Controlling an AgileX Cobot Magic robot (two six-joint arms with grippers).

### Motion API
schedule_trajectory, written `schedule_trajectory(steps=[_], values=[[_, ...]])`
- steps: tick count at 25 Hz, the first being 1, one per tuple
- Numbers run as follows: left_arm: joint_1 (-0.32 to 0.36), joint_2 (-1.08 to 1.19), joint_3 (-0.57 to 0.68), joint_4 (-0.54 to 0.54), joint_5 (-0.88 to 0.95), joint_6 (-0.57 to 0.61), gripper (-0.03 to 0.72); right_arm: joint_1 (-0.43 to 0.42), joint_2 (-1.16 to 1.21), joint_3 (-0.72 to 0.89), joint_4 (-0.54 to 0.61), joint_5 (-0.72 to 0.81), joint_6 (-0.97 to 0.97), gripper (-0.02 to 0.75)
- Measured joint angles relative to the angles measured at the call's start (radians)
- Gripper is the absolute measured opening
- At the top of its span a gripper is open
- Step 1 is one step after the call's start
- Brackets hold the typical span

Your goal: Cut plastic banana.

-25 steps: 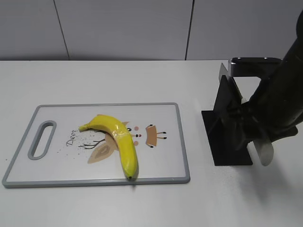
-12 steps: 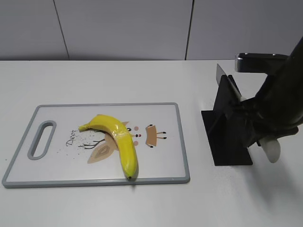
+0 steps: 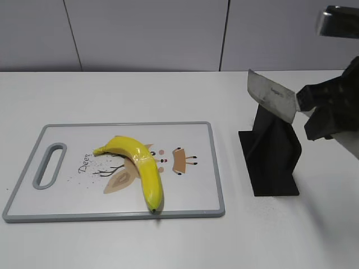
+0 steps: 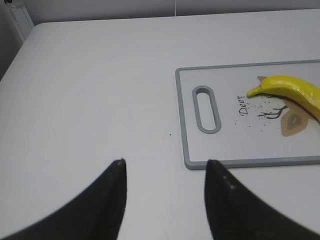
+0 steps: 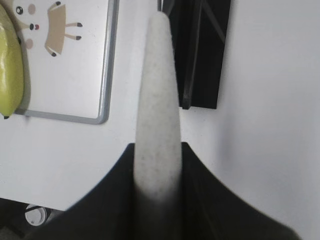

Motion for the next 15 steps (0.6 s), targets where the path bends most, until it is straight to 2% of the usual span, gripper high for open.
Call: schedule_trajectory(steps=[7, 11, 15], values=[[0.000, 0.000, 0.000, 0.000, -0.002, 0.000, 0.489, 0.000, -0.064, -0.005, -0.016, -0.090, -0.010, 0.192], [0.000, 0.021, -0.012, 0.001, -0.030, 0.000, 0.489, 0.000, -0.058, -0.025, -0.021, -0.160, -0.191, 0.192], [0.000, 0.143, -0.034, 0.001, -0.153, 0.000, 0.489, 0.000, 0.014, -0.103, -0.025, -0.161, -0.269, 0.192]])
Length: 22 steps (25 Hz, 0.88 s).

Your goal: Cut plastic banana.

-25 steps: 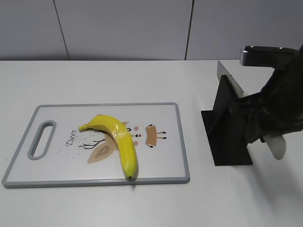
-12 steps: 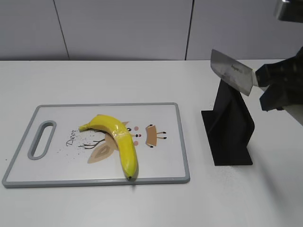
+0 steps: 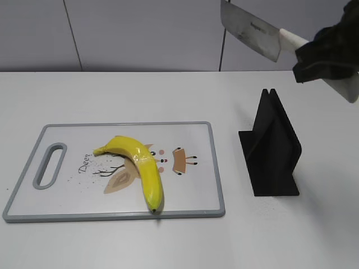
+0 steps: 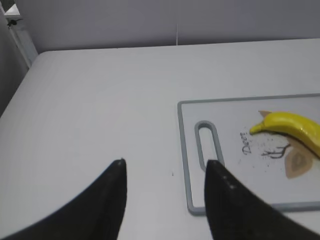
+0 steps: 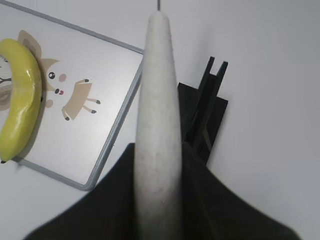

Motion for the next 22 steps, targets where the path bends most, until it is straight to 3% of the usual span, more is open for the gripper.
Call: schedule_trajectory(steps=[4, 11, 16, 22], values=[[0.000, 0.193, -0.016, -0.017, -0.173, 0.031, 0.501, 0.000, 0.109, -0.099, 0.000, 0.011, -0.126, 0.192], [-0.039, 0.560, -0.125, -0.246, -0.281, 0.383, 0.564, 0.000, 0.259, -0.216, 0.037, 0.065, -0.474, 0.192], [-0.146, 0.785, -0.300, -0.300, -0.217, 0.592, 0.568, 0.000, 0.354, -0.286, 0.181, 0.136, -0.799, 0.192], [-0.324, 1.052, -0.540, -0.294, 0.020, 0.816, 0.569, 0.000, 0.455, -0.385, 0.391, 0.275, -1.139, 0.192]])
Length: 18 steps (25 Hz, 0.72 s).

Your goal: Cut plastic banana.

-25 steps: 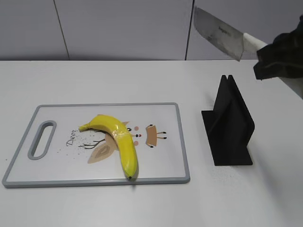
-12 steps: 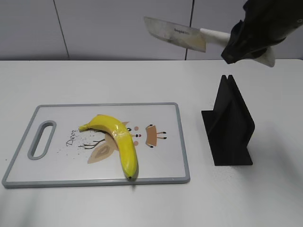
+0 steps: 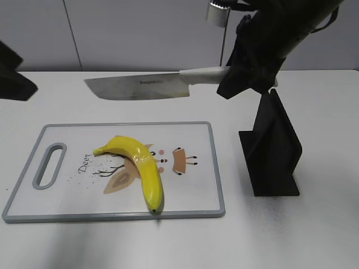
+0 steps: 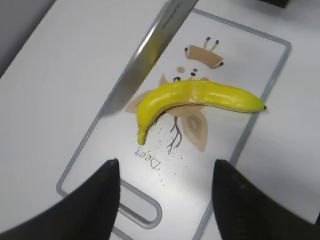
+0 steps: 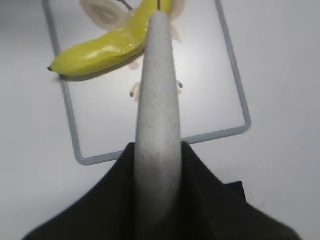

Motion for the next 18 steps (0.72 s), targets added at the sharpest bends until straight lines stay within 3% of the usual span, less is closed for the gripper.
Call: schedule_trajectory(steps=[5, 14, 17, 18], values=[[-0.089, 0.156, -0.140, 0.036, 0.068, 0.116, 0.569, 0.000, 0.062, -0.067, 0.053, 0.122, -0.185, 0.192], [-0.096, 0.358, -0.194, 0.090, 0.132, 0.195, 0.551, 0.000, 0.071, -0.087, 0.119, 0.166, -0.303, 0.192], [-0.096, 0.383, -0.194, 0.101, 0.097, 0.195, 0.476, 0.000, 0.074, -0.087, 0.118, 0.174, -0.307, 0.192], [-0.096, 0.386, -0.194, 0.102, 0.096, 0.197, 0.406, 0.000, 0.076, -0.087, 0.118, 0.169, -0.305, 0.192]])
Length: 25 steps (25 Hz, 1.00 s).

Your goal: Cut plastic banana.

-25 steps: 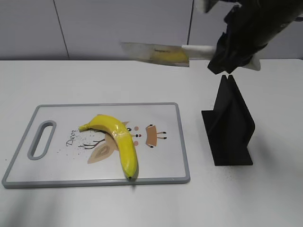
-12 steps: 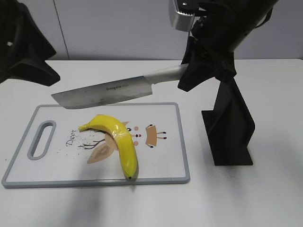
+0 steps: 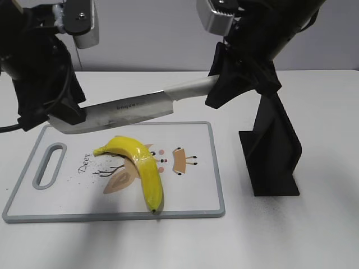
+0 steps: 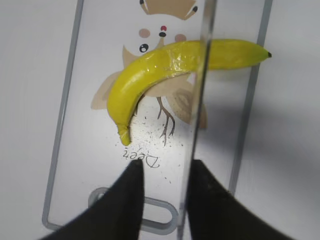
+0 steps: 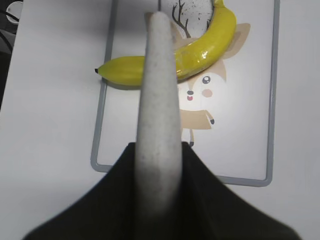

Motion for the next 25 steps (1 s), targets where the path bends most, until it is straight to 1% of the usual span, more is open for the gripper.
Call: schedule_trajectory(steps=[3, 4, 5, 7, 12, 16, 20, 22, 25], values=[[0.000, 0.008, 0.000, 0.001, 0.005, 0.002, 0.114, -0.001, 0.011, -0.001, 0.013, -0.024, 0.002, 0.192], [0.000, 0.012, 0.000, 0.001, 0.005, 0.003, 0.053, -0.001, 0.014, -0.001, 0.017, -0.029, 0.002, 0.191], [0.000, 0.016, 0.000, 0.001, 0.005, 0.003, 0.015, -0.001, 0.018, -0.001, 0.022, -0.036, 0.002, 0.191], [0.000, 0.020, 0.000, 0.007, 0.004, 0.006, -0.008, -0.001, 0.029, -0.001, 0.023, -0.043, 0.002, 0.191], [0.000, 0.053, 0.000, 0.018, -0.001, 0.007, -0.008, -0.001, 0.071, -0.004, 0.018, -0.046, 0.001, 0.191], [0.000, 0.136, 0.000, -0.017, -0.043, 0.008, -0.008, -0.001, 0.130, -0.005, -0.073, -0.062, 0.017, 0.191], [-0.002, 0.255, -0.001, -0.057, -0.128, 0.008, -0.008, 0.000, 0.234, -0.008, -0.203, -0.124, 0.083, 0.191], [-0.002, 0.325, -0.001, -0.061, -0.169, -0.003, -0.008, 0.003, 0.306, -0.008, -0.236, -0.161, 0.125, 0.193], [-0.001, 0.380, -0.023, -0.077, -0.166, -0.027, -0.007, 0.002, 0.375, -0.012, -0.257, -0.170, 0.160, 0.204]])
